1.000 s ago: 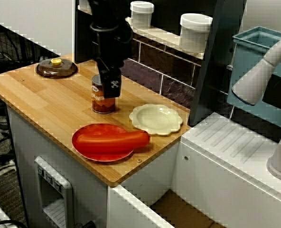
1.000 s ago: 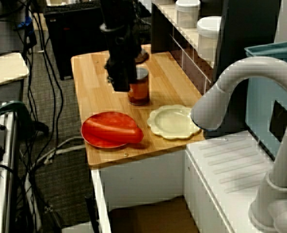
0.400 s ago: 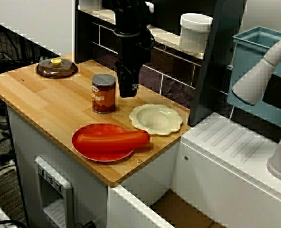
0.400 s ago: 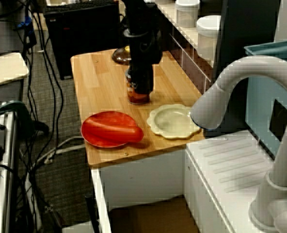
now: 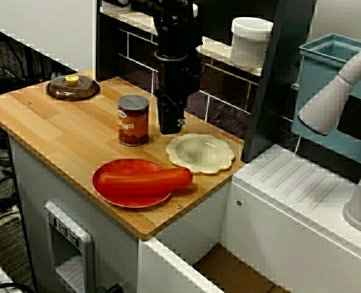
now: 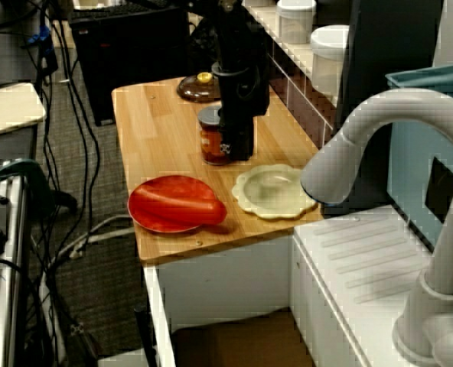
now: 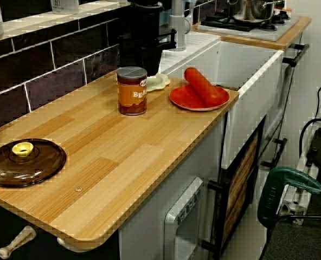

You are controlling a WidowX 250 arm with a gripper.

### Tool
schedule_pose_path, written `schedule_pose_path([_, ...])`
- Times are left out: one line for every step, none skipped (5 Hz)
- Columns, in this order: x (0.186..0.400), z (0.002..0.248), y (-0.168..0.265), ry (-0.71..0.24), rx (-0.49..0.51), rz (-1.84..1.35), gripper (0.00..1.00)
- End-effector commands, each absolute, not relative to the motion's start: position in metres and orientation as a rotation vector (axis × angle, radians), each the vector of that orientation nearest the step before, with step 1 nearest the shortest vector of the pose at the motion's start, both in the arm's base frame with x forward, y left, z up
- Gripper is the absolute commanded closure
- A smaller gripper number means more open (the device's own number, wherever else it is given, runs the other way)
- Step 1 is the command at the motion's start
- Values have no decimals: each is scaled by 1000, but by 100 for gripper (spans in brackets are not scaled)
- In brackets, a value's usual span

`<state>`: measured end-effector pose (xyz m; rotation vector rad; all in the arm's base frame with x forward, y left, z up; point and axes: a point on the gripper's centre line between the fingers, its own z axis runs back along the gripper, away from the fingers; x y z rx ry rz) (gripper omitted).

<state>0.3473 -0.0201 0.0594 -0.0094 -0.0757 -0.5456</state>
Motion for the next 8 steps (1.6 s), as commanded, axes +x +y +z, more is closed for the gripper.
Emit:
schedule_pose_path([351,73,-13,-144,39,-579,100])
schedule_pose_path([348,68,-8,-148,52,-589,100])
schedule_pose_path([348,65,0,-151,80,-598,100])
schedule_pose_path([347,67,15,-158,84,-589,100])
schedule_pose_path([344,73,30,-169,89,-576,100])
schedule_pose_path([343,78,42,-152,100,-585,100])
schedule_pose_path([338,83,56,-131,104,-595,100])
schedule_pose_path([330,85,72,-119,119,-602,100])
